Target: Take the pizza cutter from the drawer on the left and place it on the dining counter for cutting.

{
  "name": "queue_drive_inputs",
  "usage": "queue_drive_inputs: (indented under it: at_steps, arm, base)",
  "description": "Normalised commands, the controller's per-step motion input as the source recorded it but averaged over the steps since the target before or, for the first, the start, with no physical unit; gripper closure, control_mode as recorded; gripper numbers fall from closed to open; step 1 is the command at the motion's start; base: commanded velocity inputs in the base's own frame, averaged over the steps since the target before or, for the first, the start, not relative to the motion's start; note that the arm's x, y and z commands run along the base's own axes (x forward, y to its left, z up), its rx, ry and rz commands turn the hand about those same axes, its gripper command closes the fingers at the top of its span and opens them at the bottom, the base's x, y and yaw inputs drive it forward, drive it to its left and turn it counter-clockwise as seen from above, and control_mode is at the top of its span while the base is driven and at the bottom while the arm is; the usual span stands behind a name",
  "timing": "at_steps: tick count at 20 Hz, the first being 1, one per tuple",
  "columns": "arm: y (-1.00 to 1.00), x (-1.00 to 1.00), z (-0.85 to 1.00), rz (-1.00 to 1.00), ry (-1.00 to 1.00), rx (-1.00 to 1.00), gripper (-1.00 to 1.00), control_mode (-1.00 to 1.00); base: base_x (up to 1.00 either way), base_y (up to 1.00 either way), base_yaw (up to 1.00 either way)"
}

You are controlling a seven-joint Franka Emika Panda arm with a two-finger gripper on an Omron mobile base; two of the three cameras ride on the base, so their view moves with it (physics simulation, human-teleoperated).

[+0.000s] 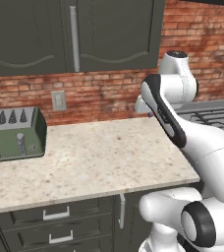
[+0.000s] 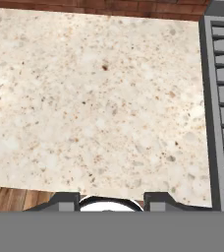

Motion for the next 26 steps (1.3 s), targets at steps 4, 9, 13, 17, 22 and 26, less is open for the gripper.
queue_drive_inputs:
  at_steps: [4,9,13,17,22,26]
  arm:
    - [0.00,-0.28,0.00,0.00,0.00,0.00,-1.00,-1.00]
    - [0.25,-0.70,-0.11,0.00,0.00,0.00,-1.00,-1.00]
    - [0.40,-0.80,-0.30,0.02,0.00,0.00,-1.00,-1.00]
    - [0.39,-0.83,-0.11,-0.07,0.00,0.01,-1.00,-1.00]
    - [0.43,-0.46,-0.06,-0.22,-0.05,0.03,-1.00,-1.00]
    - [0.36,-0.35,-0.10,-0.24,-0.17,0.02,-1.00,-1.00]
  base:
    - [0.00,0.00,0.00]
    - [0.00,0.00,0.00]
    - [0.00,0.00,0.00]
    - [0.00,0.00,0.00]
    - [0.00,0.00,0.00]
    - [0.00,0.00,0.00]
